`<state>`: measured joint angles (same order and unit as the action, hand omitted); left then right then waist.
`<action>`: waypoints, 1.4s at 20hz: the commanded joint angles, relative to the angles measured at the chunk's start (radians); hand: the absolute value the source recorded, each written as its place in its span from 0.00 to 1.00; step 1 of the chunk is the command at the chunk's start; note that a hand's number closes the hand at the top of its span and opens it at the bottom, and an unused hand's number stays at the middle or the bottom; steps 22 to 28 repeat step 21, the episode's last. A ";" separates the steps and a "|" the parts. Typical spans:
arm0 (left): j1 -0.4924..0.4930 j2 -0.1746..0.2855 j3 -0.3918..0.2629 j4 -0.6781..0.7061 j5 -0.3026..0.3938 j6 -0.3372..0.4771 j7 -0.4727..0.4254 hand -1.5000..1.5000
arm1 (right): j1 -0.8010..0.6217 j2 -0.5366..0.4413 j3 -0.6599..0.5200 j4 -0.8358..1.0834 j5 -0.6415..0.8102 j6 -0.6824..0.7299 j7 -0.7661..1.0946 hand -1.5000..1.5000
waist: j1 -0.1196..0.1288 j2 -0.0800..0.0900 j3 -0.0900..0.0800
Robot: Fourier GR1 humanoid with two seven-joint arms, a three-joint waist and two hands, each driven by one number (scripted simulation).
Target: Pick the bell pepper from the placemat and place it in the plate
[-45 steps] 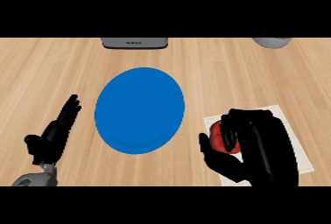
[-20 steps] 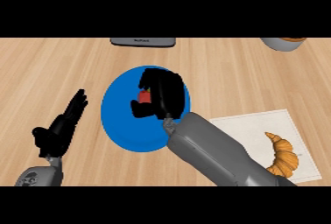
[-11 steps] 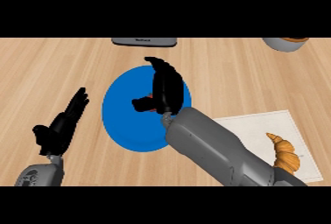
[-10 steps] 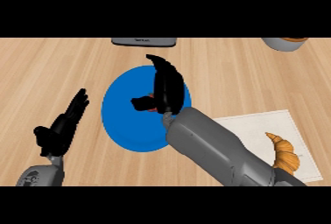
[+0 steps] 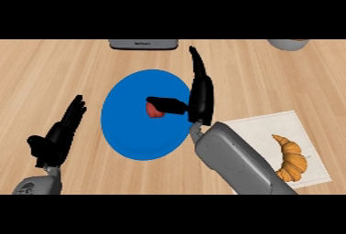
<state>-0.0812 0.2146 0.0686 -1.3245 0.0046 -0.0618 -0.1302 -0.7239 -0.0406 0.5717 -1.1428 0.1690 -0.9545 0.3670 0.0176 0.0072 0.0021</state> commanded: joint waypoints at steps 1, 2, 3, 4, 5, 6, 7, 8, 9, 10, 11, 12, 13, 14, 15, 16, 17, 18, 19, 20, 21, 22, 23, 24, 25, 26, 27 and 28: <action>0.067 -0.006 -0.003 -0.041 0.003 -0.007 -0.026 0.50 | 0.195 -0.087 -0.085 -0.164 -0.145 0.072 -0.213 0.00 | -0.014 -0.005 0.000; 0.012 0.043 0.047 -0.006 0.035 -0.036 -0.002 0.50 | 0.214 -0.115 -0.112 -0.180 -0.170 0.118 -0.253 0.00 | -0.018 -0.004 0.000; 0.020 -0.006 -0.003 -0.101 0.011 0.013 0.100 0.50 | 0.271 -0.103 -0.091 -0.222 -0.157 0.117 -0.256 0.00 | -0.019 -0.009 0.000; 0.035 0.028 0.029 -0.041 0.020 -0.022 0.023 0.50 | 0.301 -0.186 -0.117 -0.268 -0.198 0.206 -0.281 0.00 | -0.024 -0.008 -0.001; 0.036 -0.020 -0.008 -0.060 -0.010 0.020 0.026 0.50 | 0.355 -0.161 -0.147 -0.239 -0.245 0.225 -0.399 0.00 | -0.019 -0.005 0.000; 0.062 -0.007 0.001 -0.021 -0.013 0.000 -0.030 0.50 | 0.353 -0.190 -0.189 -0.215 -0.289 0.300 -0.447 0.00 | -0.017 -0.004 -0.001; 0.006 -0.015 0.013 -0.023 -0.007 0.021 0.017 0.50 | 0.409 -0.140 -0.151 -0.193 -0.242 0.271 -0.500 0.00 | -0.019 -0.006 -0.001; 0.042 0.003 0.015 -0.020 0.012 -0.023 -0.003 0.50 | 0.428 -0.226 -0.198 -0.224 -0.298 0.364 -0.522 0.00 | -0.020 -0.006 -0.001; 0.043 0.016 0.021 -0.045 -0.001 -0.011 -0.002 0.50 | 0.412 -0.210 -0.224 -0.137 -0.319 0.412 -0.592 0.00 | -0.013 -0.004 -0.001; 0.077 -0.020 0.004 -0.066 0.005 -0.008 -0.006 0.50 | 0.433 -0.211 -0.222 -0.175 -0.291 0.413 -0.584 0.00 | -0.015 -0.007 -0.002; 0.049 0.021 0.035 -0.050 0.008 -0.024 0.003 0.50 | 0.467 -0.216 -0.242 -0.177 -0.312 0.447 -0.623 0.00 | -0.017 -0.007 -0.002; -0.006 0.002 0.032 -0.015 0.013 -0.020 0.040 0.50 | 0.376 -0.188 -0.286 -0.073 -0.303 0.479 -0.614 0.00 | -0.015 -0.006 -0.002; -0.021 -0.007 0.028 0.063 -0.012 -0.010 -0.022 0.50 | 0.452 -0.242 -0.284 -0.153 -0.321 0.515 -0.645 0.00 | -0.021 -0.006 -0.002; 0.054 -0.046 -0.024 -0.070 -0.039 0.026 0.026 0.50 | 0.463 -0.231 -0.290 -0.090 -0.318 0.537 -0.705 0.00 | -0.014 -0.007 -0.001; -0.020 -0.017 0.030 -0.019 -0.002 0.009 0.059 0.50 | 0.477 -0.246 -0.293 -0.129 -0.302 0.555 -0.656 0.00 | -0.018 -0.007 -0.002; 0.047 -0.002 0.016 -0.076 -0.017 -0.015 0.031 0.50 | 0.471 -0.215 -0.296 -0.073 -0.275 0.552 -0.684 0.00 | -0.015 -0.007 -0.002; 0.057 -0.034 0.012 -0.001 -0.033 0.004 -0.031 0.50 | 0.514 -0.221 -0.313 -0.105 -0.275 0.554 -0.702 0.00 | -0.017 -0.007 -0.002; 0.016 -0.026 0.016 -0.023 -0.025 0.000 -0.002 0.50 | 0.499 -0.205 -0.339 -0.011 -0.294 0.595 -0.775 0.00 | -0.016 -0.007 -0.002; -0.039 -0.044 -0.001 -0.026 -0.032 0.018 0.076 0.50 | 0.462 -0.235 -0.374 0.001 -0.300 0.620 -0.761 0.00 | -0.017 -0.006 -0.002; 0.035 -0.032 0.015 -0.031 -0.033 -0.003 0.003 0.50 | 0.534 -0.210 -0.367 -0.052 -0.260 0.599 -0.774 0.00 | -0.017 -0.007 -0.002; 0.058 -0.056 -0.006 -0.102 -0.033 0.008 0.028 0.50 | 0.517 -0.195 -0.378 -0.045 -0.237 0.580 -0.768 0.00 | -0.016 -0.008 -0.002; 0.058 -0.056 -0.006 -0.102 -0.033 0.008 0.028 0.50 | 0.517 -0.195 -0.378 -0.045 -0.237 0.580 -0.768 0.00 | -0.016 -0.008 -0.002; 0.058 -0.056 -0.006 -0.102 -0.033 0.008 0.028 0.50 | 0.517 -0.195 -0.378 -0.045 -0.237 0.580 -0.768 0.00 | -0.016 -0.008 -0.002; 0.058 -0.056 -0.006 -0.102 -0.033 0.008 0.028 0.50 | 0.517 -0.195 -0.378 -0.045 -0.237 0.580 -0.768 0.00 | -0.016 -0.008 -0.002; 0.058 -0.056 -0.006 -0.102 -0.033 0.008 0.028 0.50 | 0.517 -0.195 -0.378 -0.045 -0.237 0.580 -0.768 0.00 | -0.016 -0.008 -0.002; 0.058 -0.056 -0.006 -0.102 -0.033 0.008 0.028 0.50 | 0.517 -0.195 -0.378 -0.045 -0.237 0.580 -0.768 0.00 | -0.016 -0.008 -0.002; 0.058 -0.056 -0.006 -0.102 -0.033 0.008 0.028 0.50 | 0.517 -0.195 -0.378 -0.045 -0.237 0.580 -0.768 0.00 | -0.016 -0.008 -0.002; 0.058 -0.056 -0.006 -0.102 -0.033 0.008 0.028 0.50 | 0.517 -0.195 -0.378 -0.045 -0.237 0.580 -0.768 0.00 | -0.016 -0.008 -0.002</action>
